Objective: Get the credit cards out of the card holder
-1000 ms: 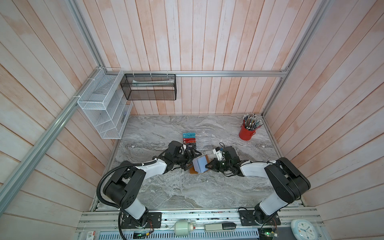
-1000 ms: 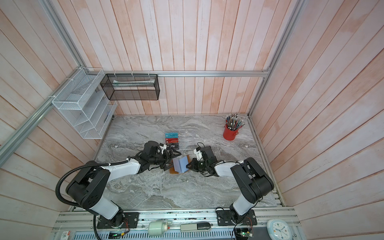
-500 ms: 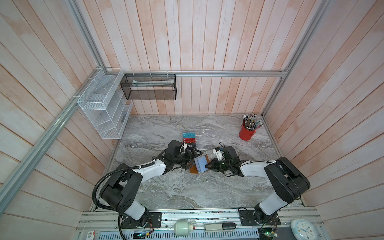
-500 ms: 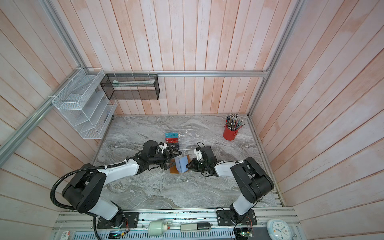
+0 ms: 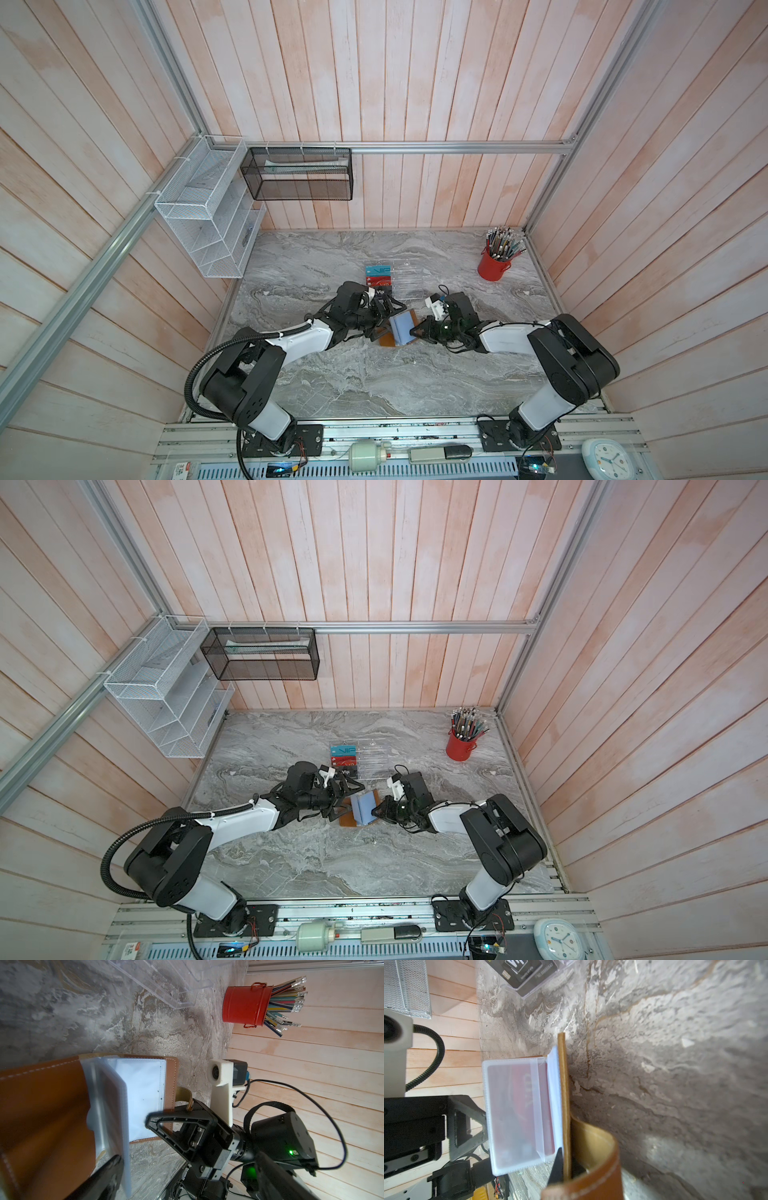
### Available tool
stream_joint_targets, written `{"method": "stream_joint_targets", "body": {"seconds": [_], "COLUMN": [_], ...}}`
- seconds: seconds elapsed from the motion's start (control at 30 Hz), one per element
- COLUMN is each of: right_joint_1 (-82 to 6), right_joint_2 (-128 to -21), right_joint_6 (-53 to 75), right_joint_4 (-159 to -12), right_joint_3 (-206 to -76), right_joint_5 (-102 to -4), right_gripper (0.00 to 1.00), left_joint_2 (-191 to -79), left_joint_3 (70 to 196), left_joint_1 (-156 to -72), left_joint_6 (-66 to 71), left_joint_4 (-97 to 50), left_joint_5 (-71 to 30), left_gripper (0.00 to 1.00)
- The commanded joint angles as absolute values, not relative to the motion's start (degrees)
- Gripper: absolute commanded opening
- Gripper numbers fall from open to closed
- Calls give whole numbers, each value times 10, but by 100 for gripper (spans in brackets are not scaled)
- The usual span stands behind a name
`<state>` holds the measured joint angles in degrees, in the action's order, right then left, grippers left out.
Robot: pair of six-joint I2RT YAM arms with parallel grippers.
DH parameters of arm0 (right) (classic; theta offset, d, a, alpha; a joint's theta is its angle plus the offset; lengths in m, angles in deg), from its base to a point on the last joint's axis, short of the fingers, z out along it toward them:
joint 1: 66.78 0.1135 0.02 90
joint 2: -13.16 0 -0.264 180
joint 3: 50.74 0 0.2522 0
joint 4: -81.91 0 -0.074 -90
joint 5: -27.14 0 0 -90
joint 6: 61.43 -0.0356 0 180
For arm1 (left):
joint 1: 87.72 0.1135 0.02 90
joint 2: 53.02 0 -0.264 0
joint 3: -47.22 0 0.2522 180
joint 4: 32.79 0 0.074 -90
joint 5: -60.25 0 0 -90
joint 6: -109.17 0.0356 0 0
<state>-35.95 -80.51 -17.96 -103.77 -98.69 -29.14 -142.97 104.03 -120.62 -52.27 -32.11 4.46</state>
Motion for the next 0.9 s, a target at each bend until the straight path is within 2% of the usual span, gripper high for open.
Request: {"method": "stream_joint_targets", "body": {"seconds": [0.0,0.53,0.87], "right_joint_1": [-356,-370,-376], "right_joint_2": [-812,-803,-797], "right_joint_6": [-197,-214,-222], "right_joint_4": [-1074,-1108,-1125], "right_joint_3": [-970,-953,-944], "right_joint_5": [-271,-240,-235], "right_gripper": [0,1,8], "left_joint_2": [-1446,-1496,-1491], "left_joint_3": [1051,1074,1059], "left_joint_1": [-1211,-1225,-1224], "left_joint_6": [-533,-551,-553], "left_joint_4": [-343,-381,-382], "left_joint_5": [44,43,42], "left_gripper": [100,100,100]}}
